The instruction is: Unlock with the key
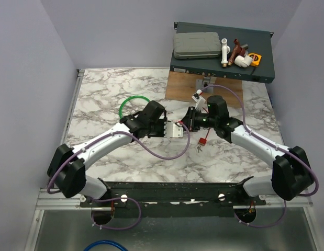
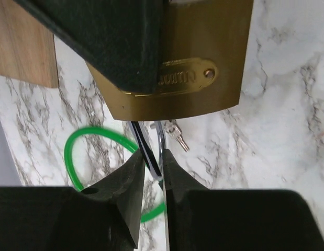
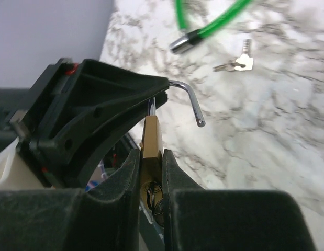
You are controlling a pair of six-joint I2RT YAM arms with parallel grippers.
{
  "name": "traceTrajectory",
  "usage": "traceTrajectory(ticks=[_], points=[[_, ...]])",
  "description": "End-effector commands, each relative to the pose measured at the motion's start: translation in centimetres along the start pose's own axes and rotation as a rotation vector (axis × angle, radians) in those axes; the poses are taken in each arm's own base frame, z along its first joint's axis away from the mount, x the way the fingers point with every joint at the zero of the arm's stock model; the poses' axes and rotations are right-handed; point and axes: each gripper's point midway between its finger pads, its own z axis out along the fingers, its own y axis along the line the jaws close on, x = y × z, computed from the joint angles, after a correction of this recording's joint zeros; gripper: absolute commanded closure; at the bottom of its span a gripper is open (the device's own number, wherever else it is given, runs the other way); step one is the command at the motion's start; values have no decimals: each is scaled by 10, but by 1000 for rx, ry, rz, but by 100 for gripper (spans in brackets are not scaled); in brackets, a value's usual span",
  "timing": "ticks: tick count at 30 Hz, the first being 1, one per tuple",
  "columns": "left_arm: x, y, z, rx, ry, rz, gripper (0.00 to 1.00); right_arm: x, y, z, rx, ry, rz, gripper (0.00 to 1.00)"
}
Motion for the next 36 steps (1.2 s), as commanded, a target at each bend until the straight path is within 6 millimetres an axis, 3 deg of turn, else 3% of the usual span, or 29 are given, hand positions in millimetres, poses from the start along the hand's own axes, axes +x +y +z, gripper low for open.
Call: traceTrajectory(ticks=[1,7,11,15,19,29,33,34,36], points=[[-23,29,24,-86,-23,88,82,-22,-43,-2,135,-114,79,99],[-35,44,51,-89,-38,32,81,-30,-83,-7,222,-161,101,99],[-35,38,51,-39,-22,-40,72,-35,-99,-4,269,-169,29,99],[-31,27,34,25,-11,-149,67,-25,-108,2,272,-133,2,99],[-25,16,10,88,-6,-291,65,0,-123,1,283,-110,37,99],[31,-8,-44,149,104,-525,60,17,-145,-6,353,-154,81,99],[55,-16,-59,92,115,-556,58,12,-155,-4,393,-159,58,85],[59,-17,-63,78,123,-559,55,12,-157,-4,405,-158,49,79],[65,-22,-74,53,134,-565,22,8,-162,-6,433,-164,14,69]])
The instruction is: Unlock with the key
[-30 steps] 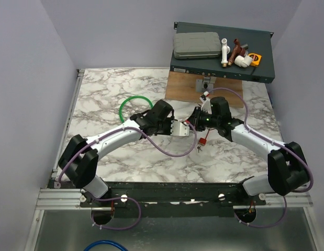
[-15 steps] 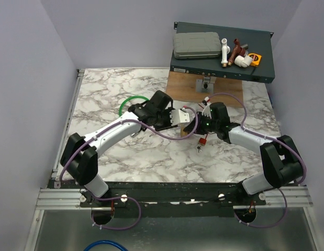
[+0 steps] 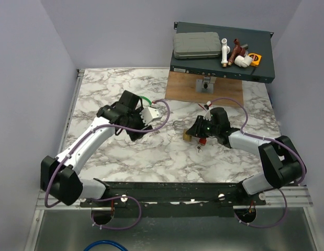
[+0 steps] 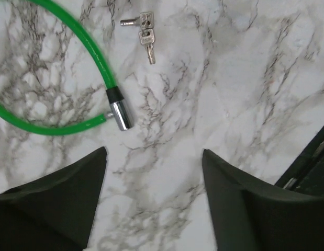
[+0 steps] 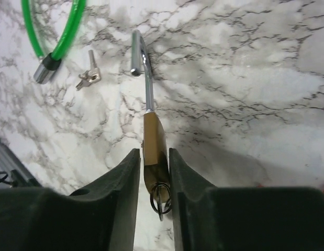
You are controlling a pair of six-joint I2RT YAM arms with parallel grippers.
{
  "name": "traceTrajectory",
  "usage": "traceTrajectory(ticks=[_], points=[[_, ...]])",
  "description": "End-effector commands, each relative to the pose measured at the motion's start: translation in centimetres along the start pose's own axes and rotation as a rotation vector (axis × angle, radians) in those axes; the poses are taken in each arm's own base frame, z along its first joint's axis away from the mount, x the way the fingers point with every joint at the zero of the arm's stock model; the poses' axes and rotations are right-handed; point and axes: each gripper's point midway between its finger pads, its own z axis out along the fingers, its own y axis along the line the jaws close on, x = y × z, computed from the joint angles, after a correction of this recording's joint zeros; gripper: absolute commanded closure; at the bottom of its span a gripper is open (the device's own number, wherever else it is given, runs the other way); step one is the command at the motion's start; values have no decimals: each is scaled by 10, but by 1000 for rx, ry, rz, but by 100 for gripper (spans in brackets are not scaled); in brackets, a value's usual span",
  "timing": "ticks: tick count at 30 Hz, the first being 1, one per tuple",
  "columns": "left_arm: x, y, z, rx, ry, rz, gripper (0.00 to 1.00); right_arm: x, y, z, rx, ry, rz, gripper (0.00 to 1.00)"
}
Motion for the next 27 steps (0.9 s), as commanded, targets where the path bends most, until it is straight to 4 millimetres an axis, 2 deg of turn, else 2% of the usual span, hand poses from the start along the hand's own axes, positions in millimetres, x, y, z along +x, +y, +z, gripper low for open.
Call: traceTrajectory(ticks=[1,6,11,13,16,17,19,20,22,24,25,27], points=[[22,-12,-25,-23,9,-43,2,-19,-12,5,72,-77,-74,65],[29,-13,-46,-43,-24,-103,2,-35,-9,0,88,-116,-129,55],[43,5,-61,-109,-71,-200,2,-61,15,-15,52,-181,-178,47],[48,13,-71,-136,-105,-261,2,-71,26,-22,54,-199,-206,35],[54,18,-86,-137,-172,-346,2,-82,44,-30,67,-229,-270,27],[56,20,-92,-142,-202,-377,2,-85,53,-30,68,-237,-295,22],[62,26,-102,-159,-251,-455,2,-88,65,-30,100,-236,-332,0],[64,28,-107,-172,-272,-490,2,-86,68,-28,136,-224,-357,0],[71,34,-116,-197,-314,-542,2,-87,90,-20,189,-237,-451,0],[78,41,-126,-227,-350,-591,2,-78,124,-5,193,-210,-558,0],[84,44,-130,-247,-361,-619,2,-81,141,2,160,-206,-529,0],[90,47,-139,-259,-385,-662,2,-94,168,11,67,-267,-281,0]])
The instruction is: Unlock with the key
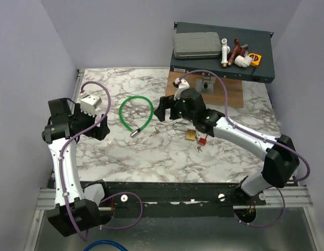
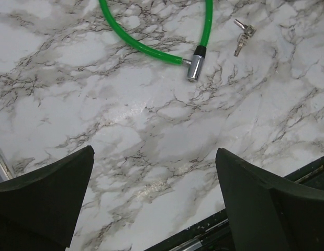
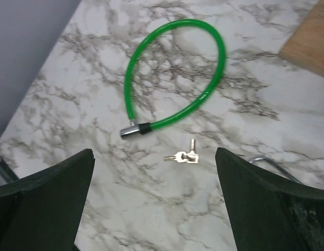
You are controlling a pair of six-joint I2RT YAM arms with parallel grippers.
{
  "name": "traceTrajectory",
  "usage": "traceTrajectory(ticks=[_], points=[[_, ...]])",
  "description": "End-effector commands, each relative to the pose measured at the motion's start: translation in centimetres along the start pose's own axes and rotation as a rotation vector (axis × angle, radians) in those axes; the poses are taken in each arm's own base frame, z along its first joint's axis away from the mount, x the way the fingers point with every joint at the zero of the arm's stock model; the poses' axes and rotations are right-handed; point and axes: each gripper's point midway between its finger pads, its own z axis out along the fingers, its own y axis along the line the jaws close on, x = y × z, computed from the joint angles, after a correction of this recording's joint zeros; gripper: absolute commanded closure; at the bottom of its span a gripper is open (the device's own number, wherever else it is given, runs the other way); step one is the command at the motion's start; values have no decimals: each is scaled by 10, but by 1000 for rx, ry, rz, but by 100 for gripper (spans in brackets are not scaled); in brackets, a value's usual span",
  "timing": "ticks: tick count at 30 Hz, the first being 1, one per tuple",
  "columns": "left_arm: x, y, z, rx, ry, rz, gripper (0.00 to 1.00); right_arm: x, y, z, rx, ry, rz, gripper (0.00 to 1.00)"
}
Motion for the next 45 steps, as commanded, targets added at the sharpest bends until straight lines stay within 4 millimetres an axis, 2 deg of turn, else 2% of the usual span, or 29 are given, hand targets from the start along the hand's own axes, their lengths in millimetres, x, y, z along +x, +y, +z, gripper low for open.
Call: traceTrajectory(ticks=[1,4,5,8,11,13,17,19,24,27,29,33,35,37,39,41,45], points=[[-2,-2,-15,60,-89,-121,2,-11,26,22,-17,7,178,0],[6,0,-17,61,-70,-179,2,-1,63,37,-269,15,92,0],[9,1,-18,55,-64,-192,2,8,73,46,-295,32,54,0],[11,-3,-22,50,-71,-214,2,56,88,85,-156,196,-191,1],[11,-9,-29,20,-88,-207,2,83,106,116,-155,236,-268,7],[11,-13,-35,1,-96,-196,2,94,112,134,-152,244,-275,13],[12,-19,-44,-25,-92,-177,2,128,110,165,-120,297,-316,25],[14,-21,-47,-30,-81,-169,2,136,112,174,-111,288,-322,27],[14,-24,-53,-38,-63,-160,2,141,108,190,-58,243,-350,28],[10,-26,-55,-32,-72,-154,2,142,106,195,-48,230,-360,34],[9,-26,-55,-29,-76,-155,2,148,107,198,-60,240,-363,43],[10,-26,-54,-20,-73,-168,2,174,118,196,-110,275,-398,49],[10,-28,-53,-17,-75,-172,2,189,129,190,-146,288,-438,58],[11,-30,-54,-12,-80,-169,2,204,146,177,-193,293,-491,68],[12,-32,-54,-8,-80,-167,2,219,161,160,-236,299,-554,75],[13,-33,-53,-6,-81,-165,2,226,177,144,-275,276,-590,76],[18,-33,-50,-1,-66,-170,2,244,182,110,-324,283,-675,76]])
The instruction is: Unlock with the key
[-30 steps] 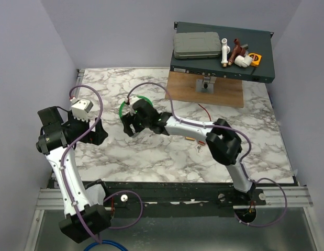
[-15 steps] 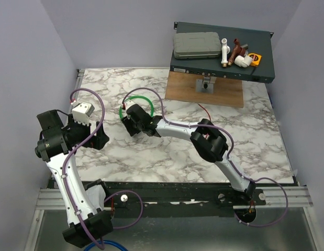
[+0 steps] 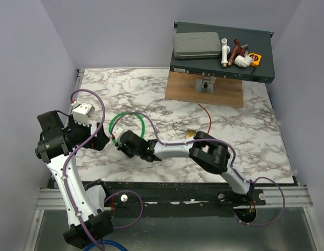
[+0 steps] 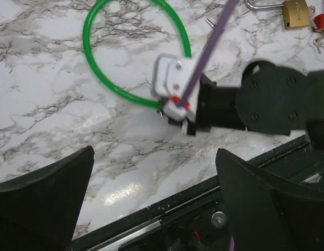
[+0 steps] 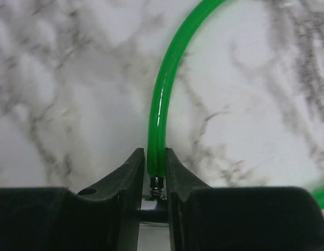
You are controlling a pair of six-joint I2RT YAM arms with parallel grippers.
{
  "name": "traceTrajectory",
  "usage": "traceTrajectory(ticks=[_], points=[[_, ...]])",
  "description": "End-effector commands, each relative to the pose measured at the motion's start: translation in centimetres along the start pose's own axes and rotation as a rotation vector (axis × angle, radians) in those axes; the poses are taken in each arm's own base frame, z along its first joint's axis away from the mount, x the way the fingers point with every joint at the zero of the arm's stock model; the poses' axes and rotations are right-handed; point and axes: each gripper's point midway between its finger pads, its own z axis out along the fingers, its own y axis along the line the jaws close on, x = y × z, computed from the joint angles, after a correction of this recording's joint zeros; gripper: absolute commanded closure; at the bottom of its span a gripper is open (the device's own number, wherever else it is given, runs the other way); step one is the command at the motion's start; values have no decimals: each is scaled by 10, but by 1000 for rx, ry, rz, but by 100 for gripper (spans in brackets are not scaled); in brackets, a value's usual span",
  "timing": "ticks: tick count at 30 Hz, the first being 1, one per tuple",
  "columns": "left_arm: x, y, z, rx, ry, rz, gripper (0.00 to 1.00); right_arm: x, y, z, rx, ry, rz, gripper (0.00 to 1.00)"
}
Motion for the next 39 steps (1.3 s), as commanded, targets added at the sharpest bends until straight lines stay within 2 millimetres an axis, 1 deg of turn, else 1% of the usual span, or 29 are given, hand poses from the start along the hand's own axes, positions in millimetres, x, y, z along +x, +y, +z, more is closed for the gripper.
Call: traceTrajectory(ticks=[1,2,4,5,7,9,11,15,18,19,20,22,24,25,27,30,34,36,39], points=[[7,-4,1,20,8,-1,2,41,40,-32,-89,66,-140,77],[8,-4,2,22,9,-1,2,50,43,-40,-108,69,-159,77],[10,-5,4,31,9,-4,2,56,49,-58,-149,50,-190,77],[10,-5,4,38,8,-7,2,61,51,-64,-170,50,-202,75],[12,-7,6,52,9,-17,2,69,50,-76,-188,57,-218,67],[12,-9,7,68,10,-25,2,70,44,-85,-167,55,-215,59],[13,-10,8,80,12,-31,2,56,36,-93,-125,31,-190,46],[15,-9,12,97,21,-42,2,3,29,-116,-98,-71,-128,35],[18,-12,13,122,36,-48,2,-29,17,-133,-81,-125,-49,25],[19,-12,14,129,39,-46,2,-39,9,-138,-65,-145,-6,20],[20,-12,14,129,41,-48,2,-45,-2,-142,-29,-155,37,18],[20,-11,14,123,41,-47,2,-50,-34,-142,66,-140,126,20],[19,-12,13,121,35,-41,2,-47,-70,-137,160,-105,232,23],[19,-12,13,121,34,-40,2,-34,-88,-135,207,-47,273,24],[19,-12,13,119,35,-39,2,-20,-110,-126,274,19,346,26],[20,-10,14,113,36,-47,2,1,-131,-114,339,85,377,31],[19,-10,14,115,31,-45,2,17,-149,-99,381,132,392,34],[19,-10,14,113,29,-41,2,23,-156,-93,395,154,387,36],[19,-11,14,112,28,-41,2,31,-159,-86,393,176,375,38]])
